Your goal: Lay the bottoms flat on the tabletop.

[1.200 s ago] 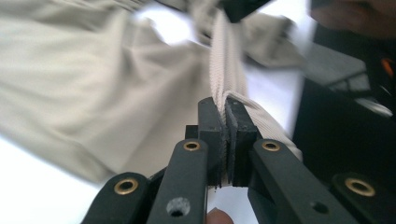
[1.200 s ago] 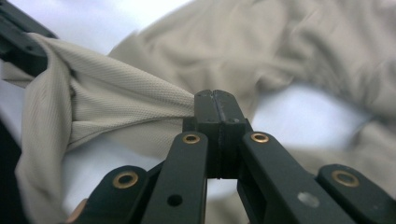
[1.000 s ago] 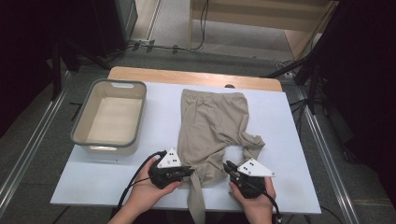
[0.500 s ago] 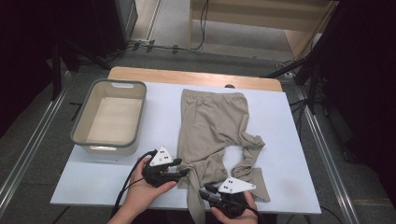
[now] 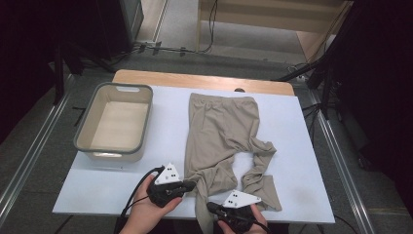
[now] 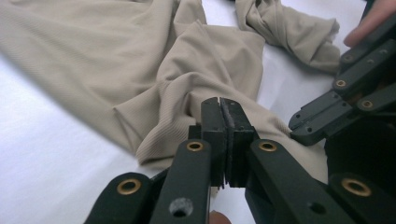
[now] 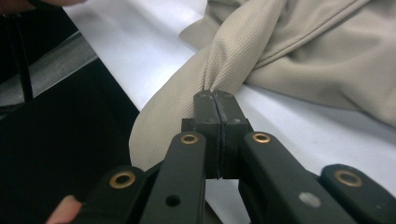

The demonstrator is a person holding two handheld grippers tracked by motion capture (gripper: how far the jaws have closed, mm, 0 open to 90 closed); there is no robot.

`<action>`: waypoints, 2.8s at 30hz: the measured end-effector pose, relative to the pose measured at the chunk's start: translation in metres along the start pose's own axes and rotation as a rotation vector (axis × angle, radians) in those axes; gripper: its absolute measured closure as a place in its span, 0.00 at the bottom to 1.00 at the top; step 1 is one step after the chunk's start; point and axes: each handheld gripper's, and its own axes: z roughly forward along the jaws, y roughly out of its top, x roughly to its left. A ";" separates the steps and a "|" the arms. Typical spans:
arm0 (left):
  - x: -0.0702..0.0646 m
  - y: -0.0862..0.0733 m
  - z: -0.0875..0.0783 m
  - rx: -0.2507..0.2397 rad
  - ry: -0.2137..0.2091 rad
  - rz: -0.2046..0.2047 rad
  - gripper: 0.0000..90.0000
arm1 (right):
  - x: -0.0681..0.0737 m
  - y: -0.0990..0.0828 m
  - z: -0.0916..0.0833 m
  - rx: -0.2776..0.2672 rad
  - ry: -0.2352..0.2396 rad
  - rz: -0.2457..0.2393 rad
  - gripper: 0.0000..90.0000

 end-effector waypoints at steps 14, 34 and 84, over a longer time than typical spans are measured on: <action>-0.003 -0.005 -0.014 -0.035 0.038 -0.107 0.61 | 0.041 0.014 -0.001 -0.086 -0.069 -0.134 0.98; 0.012 -0.015 -0.002 0.050 -0.022 -0.129 0.98 | 0.010 0.011 -0.004 -0.126 -0.008 -0.040 0.74; -0.033 -0.025 -0.023 0.097 -0.294 0.157 0.80 | -0.033 -0.009 -0.067 -0.034 -0.051 0.004 0.75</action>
